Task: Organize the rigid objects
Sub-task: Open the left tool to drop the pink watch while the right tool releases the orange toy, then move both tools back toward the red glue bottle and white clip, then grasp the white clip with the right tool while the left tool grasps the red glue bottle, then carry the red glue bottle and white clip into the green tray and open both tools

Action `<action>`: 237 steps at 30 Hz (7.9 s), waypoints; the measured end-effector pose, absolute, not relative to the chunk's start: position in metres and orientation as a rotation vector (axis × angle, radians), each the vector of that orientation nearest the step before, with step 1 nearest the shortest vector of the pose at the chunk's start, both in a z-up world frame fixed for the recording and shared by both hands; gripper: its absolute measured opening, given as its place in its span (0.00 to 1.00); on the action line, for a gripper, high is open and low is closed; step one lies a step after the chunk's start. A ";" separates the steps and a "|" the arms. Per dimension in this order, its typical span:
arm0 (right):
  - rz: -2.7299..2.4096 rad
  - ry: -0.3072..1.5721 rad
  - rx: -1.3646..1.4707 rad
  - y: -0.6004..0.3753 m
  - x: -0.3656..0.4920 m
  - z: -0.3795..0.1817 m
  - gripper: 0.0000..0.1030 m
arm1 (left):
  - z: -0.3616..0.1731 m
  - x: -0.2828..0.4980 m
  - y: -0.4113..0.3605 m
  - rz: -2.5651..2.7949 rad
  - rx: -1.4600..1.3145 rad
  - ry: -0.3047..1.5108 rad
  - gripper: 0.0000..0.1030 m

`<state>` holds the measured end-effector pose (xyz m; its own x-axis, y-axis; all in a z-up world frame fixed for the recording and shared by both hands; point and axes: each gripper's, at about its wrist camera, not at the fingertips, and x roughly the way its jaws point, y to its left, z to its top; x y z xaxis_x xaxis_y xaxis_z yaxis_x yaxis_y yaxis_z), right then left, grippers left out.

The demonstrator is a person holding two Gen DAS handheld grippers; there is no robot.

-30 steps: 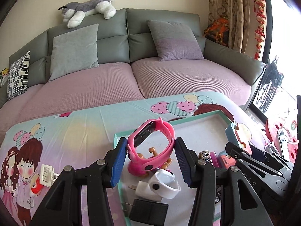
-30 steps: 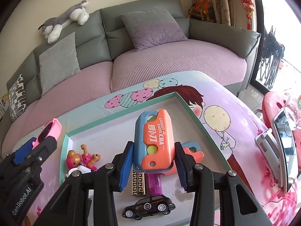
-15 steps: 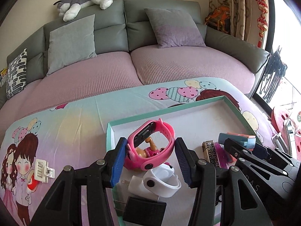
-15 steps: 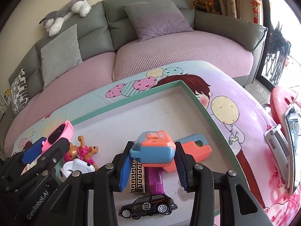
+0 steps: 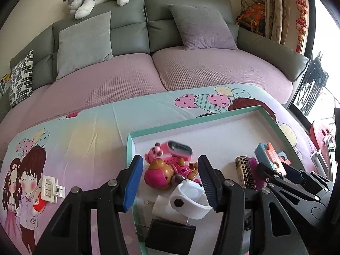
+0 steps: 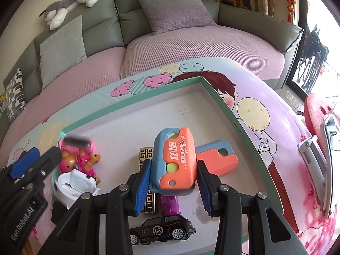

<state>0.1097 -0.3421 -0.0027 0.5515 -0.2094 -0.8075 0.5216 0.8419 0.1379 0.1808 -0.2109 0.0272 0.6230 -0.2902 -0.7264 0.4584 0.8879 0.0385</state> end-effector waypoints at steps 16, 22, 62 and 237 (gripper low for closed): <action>-0.497 0.915 0.288 -0.335 0.114 0.001 0.71 | 0.033 0.202 -0.164 -0.296 0.147 0.811 0.61; -0.520 0.891 0.307 -0.338 0.111 0.003 0.80 | 0.028 0.211 -0.148 -0.215 0.136 0.819 0.76; -0.410 0.747 0.289 -0.287 0.126 0.038 0.99 | 0.012 0.233 -0.074 -0.001 0.096 0.911 0.95; -0.111 0.731 0.194 -0.146 0.169 0.035 0.48 | 0.036 0.220 0.035 0.028 -0.217 0.814 0.77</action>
